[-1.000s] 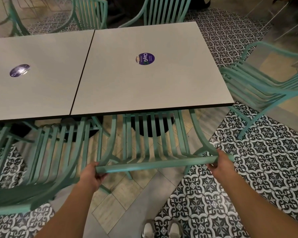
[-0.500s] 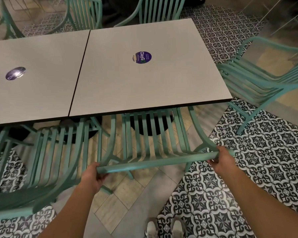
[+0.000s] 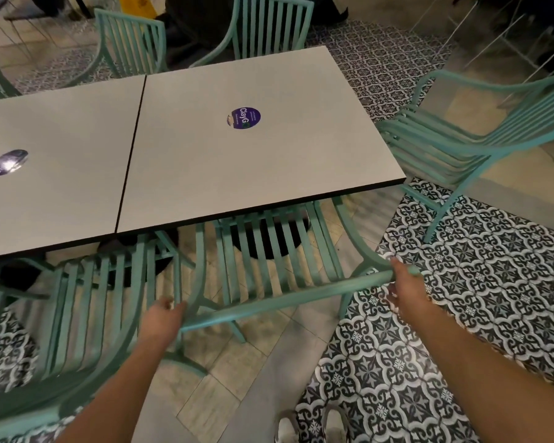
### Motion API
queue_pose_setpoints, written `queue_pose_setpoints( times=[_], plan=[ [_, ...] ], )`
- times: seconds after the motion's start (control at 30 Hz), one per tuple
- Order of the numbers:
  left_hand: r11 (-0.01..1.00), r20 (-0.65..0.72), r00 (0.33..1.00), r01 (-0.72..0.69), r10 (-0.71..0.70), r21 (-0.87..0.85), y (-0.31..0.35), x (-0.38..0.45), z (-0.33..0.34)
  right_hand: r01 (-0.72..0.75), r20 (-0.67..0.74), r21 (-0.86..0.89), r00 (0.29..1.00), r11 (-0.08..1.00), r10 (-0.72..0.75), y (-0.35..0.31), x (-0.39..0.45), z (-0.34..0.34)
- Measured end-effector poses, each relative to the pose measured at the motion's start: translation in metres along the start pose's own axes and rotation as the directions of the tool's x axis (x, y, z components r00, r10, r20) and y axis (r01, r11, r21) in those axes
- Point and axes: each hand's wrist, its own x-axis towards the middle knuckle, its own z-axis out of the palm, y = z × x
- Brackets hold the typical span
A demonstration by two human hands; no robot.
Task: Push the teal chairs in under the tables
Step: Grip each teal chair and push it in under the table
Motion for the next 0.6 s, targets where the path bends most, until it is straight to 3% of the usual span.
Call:
queue_pose_setpoints(
  times=[0.07, 0.13, 0.27, 0.37, 0.6],
  plan=[
    [0.975, 0.025, 0.988, -0.154, 0.152, 0.163, 0.025, -0.004, -0.003, 0.112, -0.017, -0.119, 0.993, 0.986, -0.115, -0.002, -0.010, -0.008],
    [0.885, 0.080, 0.943, -0.332, 0.324, 0.326, 0.058, -0.010, 0.005, 0.197, -0.008, -0.306, 0.978, 0.932, -0.209, -0.004, -0.016, -0.025],
    [0.591, 0.212, 0.749, -0.636, 0.628, 0.496, 0.133, -0.031, 0.044, 0.323, 0.056, -0.562, 0.933, 0.761, -0.355, -0.014, -0.019, -0.070],
    [0.361, 0.367, 0.622, -0.738, 0.691, 0.571, 0.194, -0.059, 0.085, 0.338, 0.052, -0.625, 0.917, 0.704, -0.395, -0.033, -0.020, -0.103],
    [-0.009, 0.564, 0.338, -0.853, 0.754, 0.522, 0.339, -0.148, 0.200, 0.367, 0.056, -0.620, 0.902, 0.694, -0.428, -0.080, 0.012, -0.193]
  ],
)
